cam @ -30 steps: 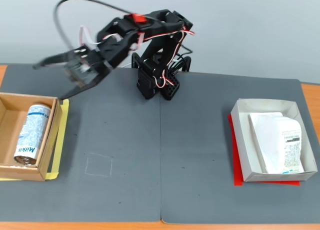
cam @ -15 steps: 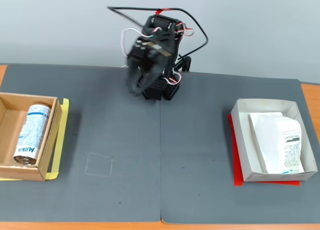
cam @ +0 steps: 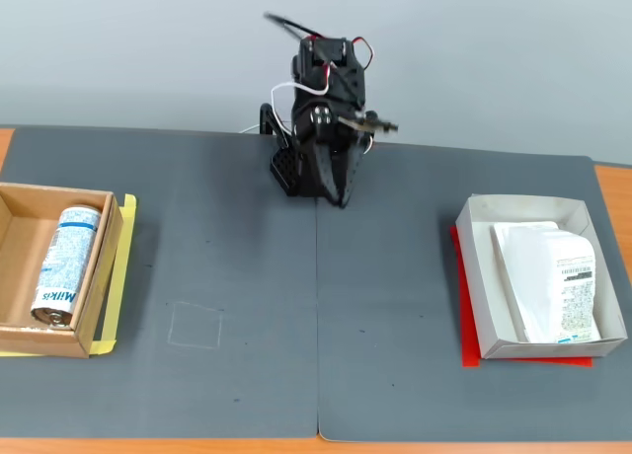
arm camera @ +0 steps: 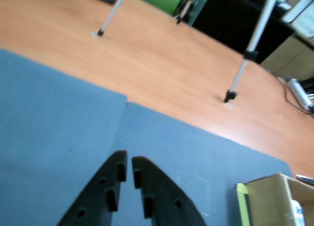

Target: Pick the can and put it in the brown box

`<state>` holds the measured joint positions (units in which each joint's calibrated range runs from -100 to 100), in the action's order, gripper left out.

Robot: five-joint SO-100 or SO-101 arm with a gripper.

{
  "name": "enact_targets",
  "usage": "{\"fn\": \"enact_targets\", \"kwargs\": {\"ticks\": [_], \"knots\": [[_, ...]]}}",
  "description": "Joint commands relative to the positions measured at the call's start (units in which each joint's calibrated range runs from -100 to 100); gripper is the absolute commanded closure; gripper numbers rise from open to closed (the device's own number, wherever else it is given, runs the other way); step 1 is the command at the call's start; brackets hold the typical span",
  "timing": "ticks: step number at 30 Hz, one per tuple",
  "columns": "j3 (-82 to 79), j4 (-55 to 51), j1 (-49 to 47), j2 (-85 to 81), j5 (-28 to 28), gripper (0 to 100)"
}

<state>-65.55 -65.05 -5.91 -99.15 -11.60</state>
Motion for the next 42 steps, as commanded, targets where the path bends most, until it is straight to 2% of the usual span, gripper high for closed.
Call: {"fn": "enact_targets", "kwargs": {"ticks": [1,5,9,12,16,30,42], "knots": [[-2.8,-0.3,0.2,-0.3,0.3,98],[-8.0,-0.3,0.2,-0.4,0.6,98],[-12.5,0.3,2.1,-0.4,5.0,98],[-17.1,4.8,5.4,-0.4,7.6,98],[-22.8,9.0,7.6,-0.5,7.6,98],[-32.1,8.3,6.9,-0.7,8.0,98],[-26.9,-9.5,5.2,-0.7,8.0,98]]}}
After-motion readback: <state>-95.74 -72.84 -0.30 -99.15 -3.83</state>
